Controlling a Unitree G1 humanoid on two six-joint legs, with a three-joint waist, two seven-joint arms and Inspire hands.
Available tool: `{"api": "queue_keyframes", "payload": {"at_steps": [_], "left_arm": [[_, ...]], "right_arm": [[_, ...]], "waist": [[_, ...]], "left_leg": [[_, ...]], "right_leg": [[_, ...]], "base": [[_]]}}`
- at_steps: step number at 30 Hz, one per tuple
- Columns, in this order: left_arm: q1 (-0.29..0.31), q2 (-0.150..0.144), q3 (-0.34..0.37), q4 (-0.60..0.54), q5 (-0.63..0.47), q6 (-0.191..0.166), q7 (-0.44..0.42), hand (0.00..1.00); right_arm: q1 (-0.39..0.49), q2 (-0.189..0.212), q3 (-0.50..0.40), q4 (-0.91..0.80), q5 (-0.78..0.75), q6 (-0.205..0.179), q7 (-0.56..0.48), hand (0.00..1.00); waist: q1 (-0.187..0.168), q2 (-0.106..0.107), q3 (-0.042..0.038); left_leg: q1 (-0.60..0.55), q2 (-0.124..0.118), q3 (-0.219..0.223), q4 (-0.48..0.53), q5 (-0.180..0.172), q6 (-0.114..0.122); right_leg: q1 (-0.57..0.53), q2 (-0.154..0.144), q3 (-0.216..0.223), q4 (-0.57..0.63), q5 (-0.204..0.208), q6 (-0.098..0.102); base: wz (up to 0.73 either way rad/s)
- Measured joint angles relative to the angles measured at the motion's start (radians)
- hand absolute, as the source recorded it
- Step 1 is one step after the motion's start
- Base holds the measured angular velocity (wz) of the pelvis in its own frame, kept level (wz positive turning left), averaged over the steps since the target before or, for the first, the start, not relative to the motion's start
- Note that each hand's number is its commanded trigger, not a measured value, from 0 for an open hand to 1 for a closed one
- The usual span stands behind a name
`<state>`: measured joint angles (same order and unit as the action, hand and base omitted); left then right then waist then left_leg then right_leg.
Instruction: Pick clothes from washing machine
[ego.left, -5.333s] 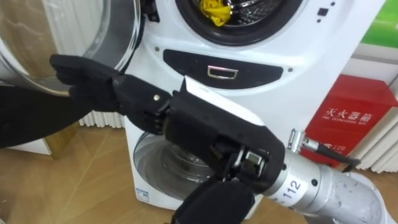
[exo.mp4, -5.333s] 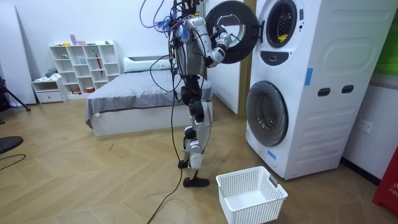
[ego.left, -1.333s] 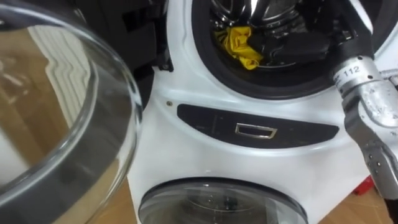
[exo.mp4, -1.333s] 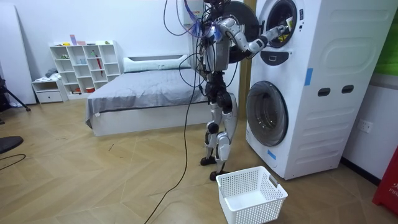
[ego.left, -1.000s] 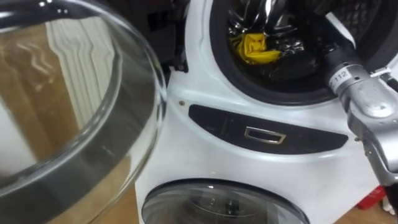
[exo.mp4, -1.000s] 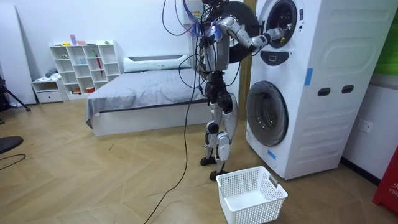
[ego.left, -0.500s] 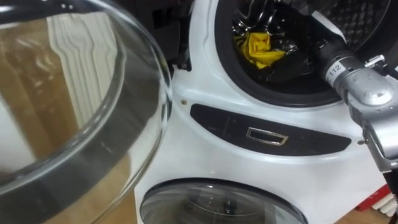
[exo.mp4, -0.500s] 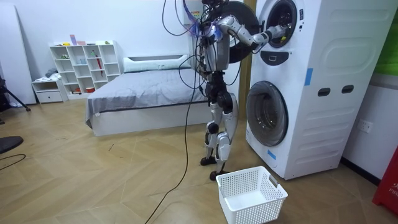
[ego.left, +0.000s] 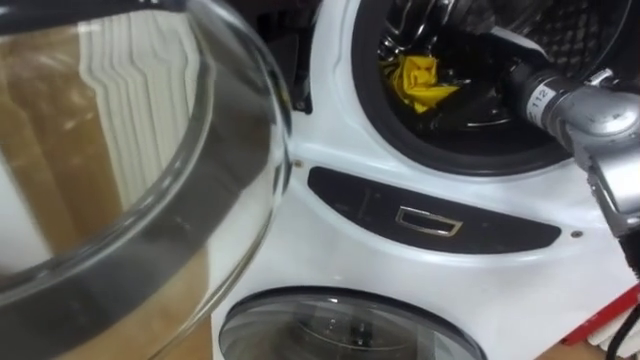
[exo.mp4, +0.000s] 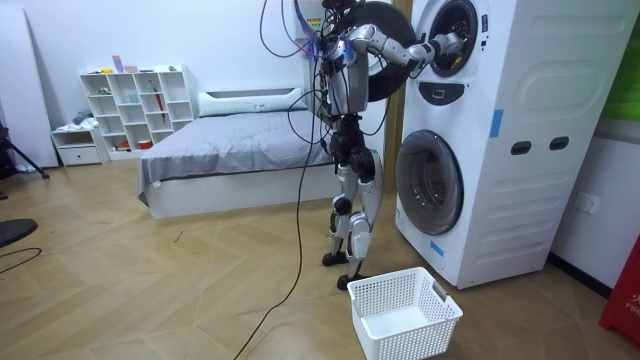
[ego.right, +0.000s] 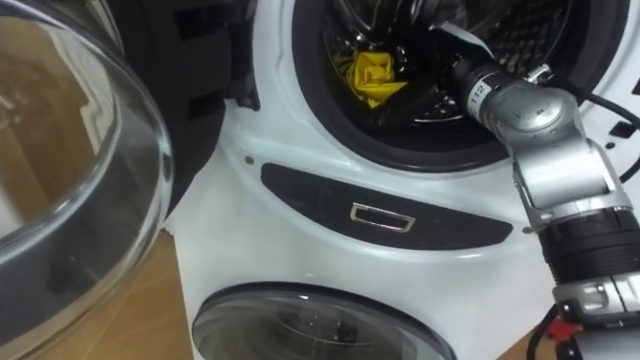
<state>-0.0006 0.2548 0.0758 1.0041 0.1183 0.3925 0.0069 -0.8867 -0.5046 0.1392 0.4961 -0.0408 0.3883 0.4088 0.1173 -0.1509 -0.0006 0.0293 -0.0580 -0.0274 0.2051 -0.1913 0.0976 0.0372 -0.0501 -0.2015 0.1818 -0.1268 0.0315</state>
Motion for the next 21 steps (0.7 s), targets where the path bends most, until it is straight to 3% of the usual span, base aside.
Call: {"api": "queue_keyframes", "payload": {"at_steps": [1,5,12,15,21], "left_arm": [[-0.005,0.003,-0.001,0.009,-0.005,0.002,0.0,0.0],[-0.016,0.005,-0.002,0.042,-0.021,0.004,0.0,0.0],[-0.052,0.021,-0.016,0.118,-0.052,0.002,0.0,0.0],[-0.056,0.035,-0.042,0.118,-0.078,0.002,0.0,0.0],[-0.06,0.037,-0.065,0.119,-0.088,0.002,0.0,0.0]], "right_arm": [[0.0,0.0,0.0,0.019,0.0,0.003,0.014,0.99],[0.001,0.001,-0.003,0.048,0.001,0.005,0.06,1.0],[0.024,0.002,-0.007,0.047,-0.011,0.003,0.041,1.0],[0.043,0.007,-0.005,0.035,-0.026,-0.025,0.03,1.0],[0.045,0.005,-0.005,0.01,-0.034,-0.041,0.03,1.0]], "waist": [[0.001,0.0,0.0],[0.004,-0.002,0.0014],[0.004,0.002,0.005],[0.006,0.004,0.0068],[0.01,0.014,0.0104]], "left_leg": [[0.003,0.0,-0.003,-0.001,0.0,0.0],[0.019,-0.001,-0.004,-0.003,-0.001,-0.001],[0.027,0.005,-0.005,-0.004,-0.005,-0.008],[0.037,0.012,-0.006,-0.006,-0.008,-0.013],[0.034,0.016,-0.004,-0.007,-0.008,-0.018]], "right_leg": [[0.005,0.001,0.0,-0.001,0.0,0.0],[0.019,0.001,-0.002,-0.014,0.001,-0.001],[0.039,0.008,0.002,-0.015,0.005,-0.007],[0.05,0.015,0.001,-0.018,0.007,-0.011],[0.049,0.02,0.0,-0.031,0.007,-0.011]], "base": [[0.05],[0.01],[-0.01],[0.0],[0.0]]}}
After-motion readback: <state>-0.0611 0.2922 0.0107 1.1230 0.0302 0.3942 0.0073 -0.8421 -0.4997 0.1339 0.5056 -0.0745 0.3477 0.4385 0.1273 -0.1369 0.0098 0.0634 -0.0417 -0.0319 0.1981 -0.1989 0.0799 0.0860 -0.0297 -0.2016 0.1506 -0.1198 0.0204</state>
